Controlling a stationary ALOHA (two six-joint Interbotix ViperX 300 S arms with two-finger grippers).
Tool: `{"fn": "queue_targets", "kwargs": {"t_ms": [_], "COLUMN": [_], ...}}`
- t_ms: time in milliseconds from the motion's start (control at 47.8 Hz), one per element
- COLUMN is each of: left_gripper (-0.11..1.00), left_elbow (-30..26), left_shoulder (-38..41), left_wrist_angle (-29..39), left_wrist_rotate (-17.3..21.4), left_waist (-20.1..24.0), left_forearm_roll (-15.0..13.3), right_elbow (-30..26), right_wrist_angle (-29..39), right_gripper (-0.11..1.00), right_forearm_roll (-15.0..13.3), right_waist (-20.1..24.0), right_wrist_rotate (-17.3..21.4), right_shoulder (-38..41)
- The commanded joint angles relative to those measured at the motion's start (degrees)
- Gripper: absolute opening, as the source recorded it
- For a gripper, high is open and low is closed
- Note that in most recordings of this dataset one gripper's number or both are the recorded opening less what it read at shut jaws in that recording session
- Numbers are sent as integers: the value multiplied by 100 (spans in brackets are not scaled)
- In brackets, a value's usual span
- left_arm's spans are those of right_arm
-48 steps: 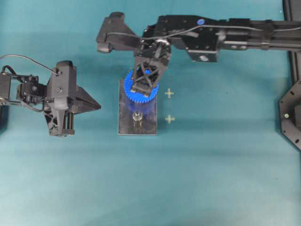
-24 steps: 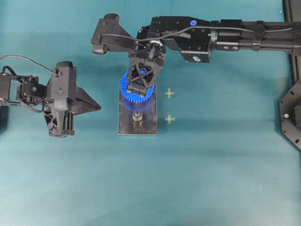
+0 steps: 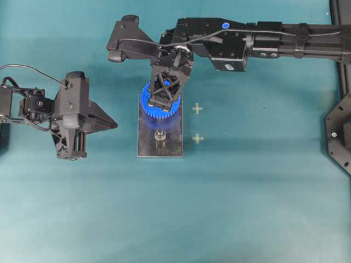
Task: Fit the large gear onto the shaft.
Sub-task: 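Align the gear's bearing with the upper shaft tip using the right gripper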
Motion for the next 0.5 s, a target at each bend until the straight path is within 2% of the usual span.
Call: {"fn": "queue_targets", "kwargs": {"t_ms": [0, 230, 376, 481], "left_gripper": [0, 0, 0, 0], "left_elbow": [-44, 9, 18, 18], "left_shoulder": [-62, -62, -44, -35], "left_wrist_angle": [-26, -53, -53, -62], "left_wrist_rotate": [0, -18, -88, -97], "left_waist": [-9, -26, -26, -26], "left_forearm_roll": [18, 18, 18, 18], "right_elbow": [-105, -105, -105, -105], "right_wrist_angle": [0, 62, 70, 62], "right_gripper": [48, 49, 70, 71], "right_forearm_roll": [9, 9, 9, 9], "right_waist": [-35, -26, -18, 0], "right_wrist_rotate": [-53, -18, -44, -53], "right_shoulder": [-114, -62, -62, -62]}}
